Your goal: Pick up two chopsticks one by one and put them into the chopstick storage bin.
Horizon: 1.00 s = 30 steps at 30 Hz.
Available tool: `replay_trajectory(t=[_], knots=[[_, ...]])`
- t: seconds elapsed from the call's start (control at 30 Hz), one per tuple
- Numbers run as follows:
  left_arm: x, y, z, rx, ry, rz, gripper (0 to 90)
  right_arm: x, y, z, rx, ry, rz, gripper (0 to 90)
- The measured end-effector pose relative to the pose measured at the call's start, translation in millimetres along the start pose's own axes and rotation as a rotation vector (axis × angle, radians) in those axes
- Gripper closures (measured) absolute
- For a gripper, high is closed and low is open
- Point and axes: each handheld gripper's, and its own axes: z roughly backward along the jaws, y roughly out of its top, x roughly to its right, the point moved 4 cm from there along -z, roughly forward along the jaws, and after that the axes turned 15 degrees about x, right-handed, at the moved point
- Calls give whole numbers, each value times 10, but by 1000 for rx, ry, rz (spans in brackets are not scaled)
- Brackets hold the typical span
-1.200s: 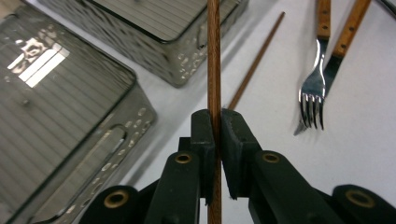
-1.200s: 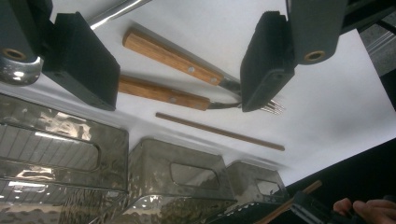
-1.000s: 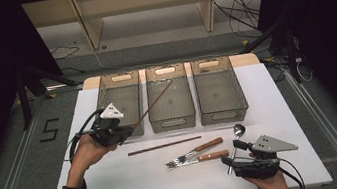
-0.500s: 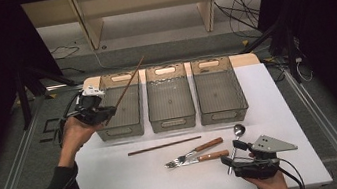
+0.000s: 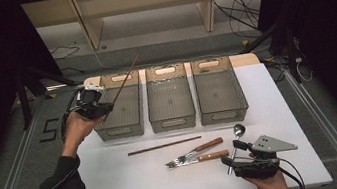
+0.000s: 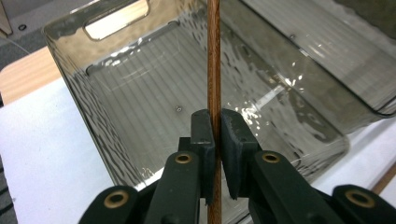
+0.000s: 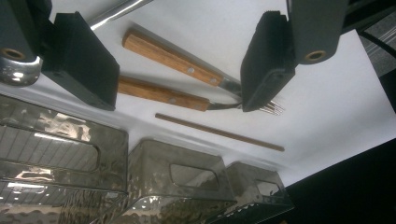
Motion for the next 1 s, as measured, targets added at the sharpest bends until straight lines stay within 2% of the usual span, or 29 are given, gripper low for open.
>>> replay_trajectory(t=[0.27, 0.8, 0.93, 1.0], knots=[[-97, -131, -89, -36, 15, 19, 836, 0, -1, -2, 0, -1, 0, 291], [-177, -286, -179, -80, 33, 59, 834, 1, -8, -7, -7, -3, -3, 291], [-175, -308, -209, -112, 43, 81, 825, 0, -8, -8, -7, -3, -4, 291], [-165, -299, -210, -104, 44, 95, 789, 2, -8, -8, -6, -2, -3, 291]])
